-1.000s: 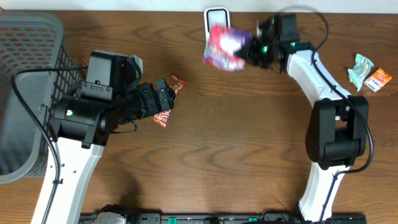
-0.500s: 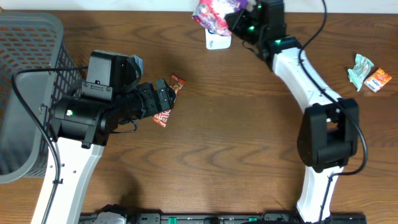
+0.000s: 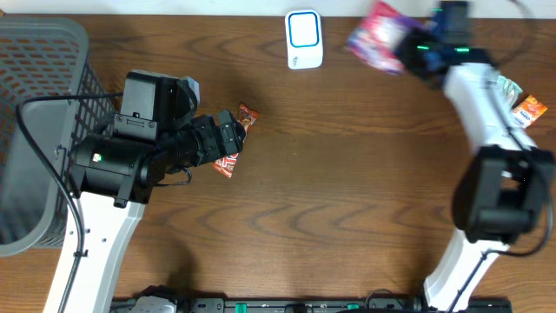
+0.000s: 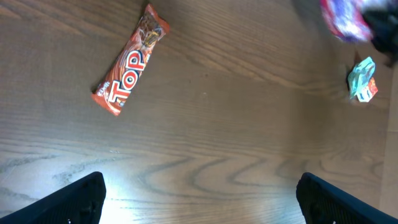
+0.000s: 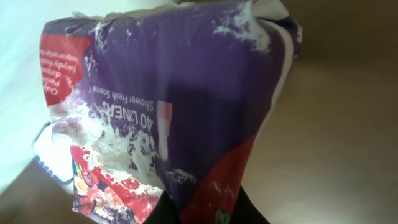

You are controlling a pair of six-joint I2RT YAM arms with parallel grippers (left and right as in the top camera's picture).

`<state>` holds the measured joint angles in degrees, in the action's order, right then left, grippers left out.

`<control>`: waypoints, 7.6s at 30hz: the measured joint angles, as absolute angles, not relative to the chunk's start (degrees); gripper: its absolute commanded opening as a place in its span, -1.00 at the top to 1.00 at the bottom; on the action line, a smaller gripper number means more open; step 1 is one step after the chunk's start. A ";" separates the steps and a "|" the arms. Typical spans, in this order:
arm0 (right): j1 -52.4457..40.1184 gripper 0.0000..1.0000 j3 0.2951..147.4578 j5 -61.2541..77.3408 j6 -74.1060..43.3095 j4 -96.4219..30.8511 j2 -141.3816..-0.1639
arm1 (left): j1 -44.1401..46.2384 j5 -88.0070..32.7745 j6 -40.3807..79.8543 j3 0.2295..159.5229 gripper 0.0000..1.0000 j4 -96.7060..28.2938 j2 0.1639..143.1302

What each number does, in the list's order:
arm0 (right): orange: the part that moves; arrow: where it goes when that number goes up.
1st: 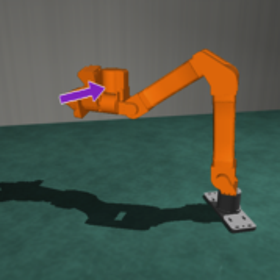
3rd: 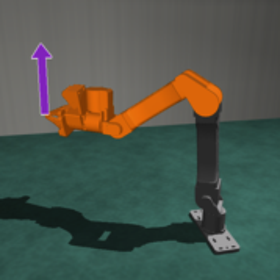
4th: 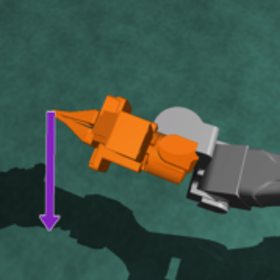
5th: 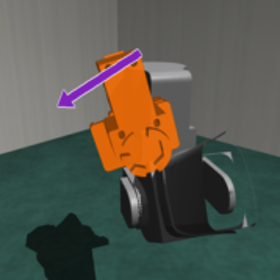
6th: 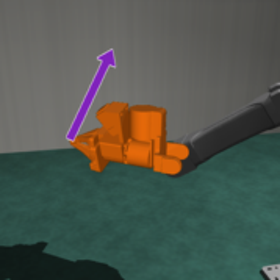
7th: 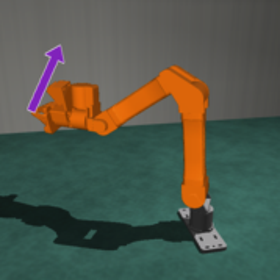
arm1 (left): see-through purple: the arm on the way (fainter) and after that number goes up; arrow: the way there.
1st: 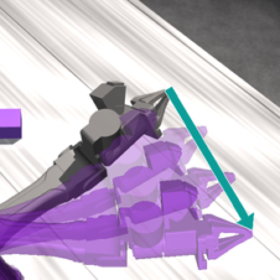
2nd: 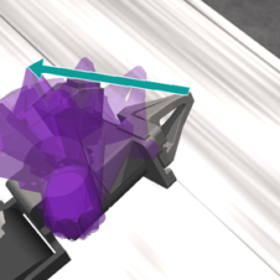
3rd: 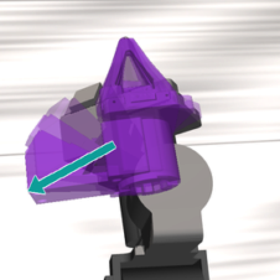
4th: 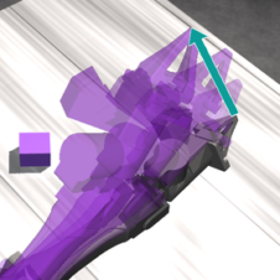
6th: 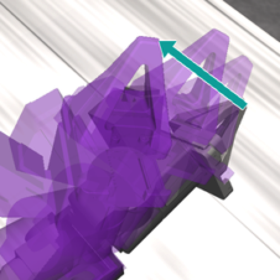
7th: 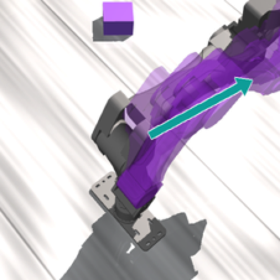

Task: Scan the item barcode
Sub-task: 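Hold the purple package at the scanner, then carry it right, then release the purple package at the right edge and withdraw the right gripper, then reach the right gripper to the red Top candy bar and grasp it, then lift the candy bar and hold it in front of the white scanner, then carry the candy bar right and drop it onto the item pile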

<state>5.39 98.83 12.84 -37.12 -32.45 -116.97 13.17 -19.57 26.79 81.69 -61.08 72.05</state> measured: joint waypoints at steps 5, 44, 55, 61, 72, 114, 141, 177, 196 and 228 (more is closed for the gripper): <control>16.14 0.98 98.85 9.63 -31.35 -38.61 -115.11 | 13.17 -19.57 26.79 81.69 -0.96 -61.08 72.05; -8.84 -0.99 98.65 32.01 -10.26 -52.51 -115.11 | 13.17 -19.57 26.79 81.69 -0.96 -61.08 72.05; -26.22 -0.98 98.50 23.68 -20.56 -45.23 -115.11 | 13.17 -19.57 26.81 81.69 -0.95 -61.10 72.05; -32.25 -0.98 98.39 19.88 -23.03 -44.38 -115.11 | 13.17 -19.57 26.79 81.69 -0.96 -61.10 72.05; -34.44 -0.99 97.95 17.10 -31.62 -32.58 -115.83 | 13.17 -19.57 26.79 81.69 -0.96 -61.08 72.05; -36.60 0.98 104.92 3.55 -48.36 -50.59 -132.92 | 13.17 -19.57 26.79 81.69 -0.96 -61.08 72.05; -28.51 -0.04 109.54 0.60 -34.59 -62.52 -135.33 | 13.17 -19.59 26.79 81.69 -0.96 -61.10 72.05; -24.56 0.98 120.44 -13.58 -19.44 -31.09 -135.83 | 13.17 -19.57 26.79 81.69 -0.96 -61.08 72.05; -1.39 0.98 120.22 -25.56 -13.04 -52.49 -134.82 | 13.17 -19.57 26.79 81.67 -0.96 -61.08 72.05; 19.27 -0.98 119.83 -20.69 -17.82 -67.55 -127.85 | 13.17 -19.57 26.79 81.69 -0.96 -61.08 72.05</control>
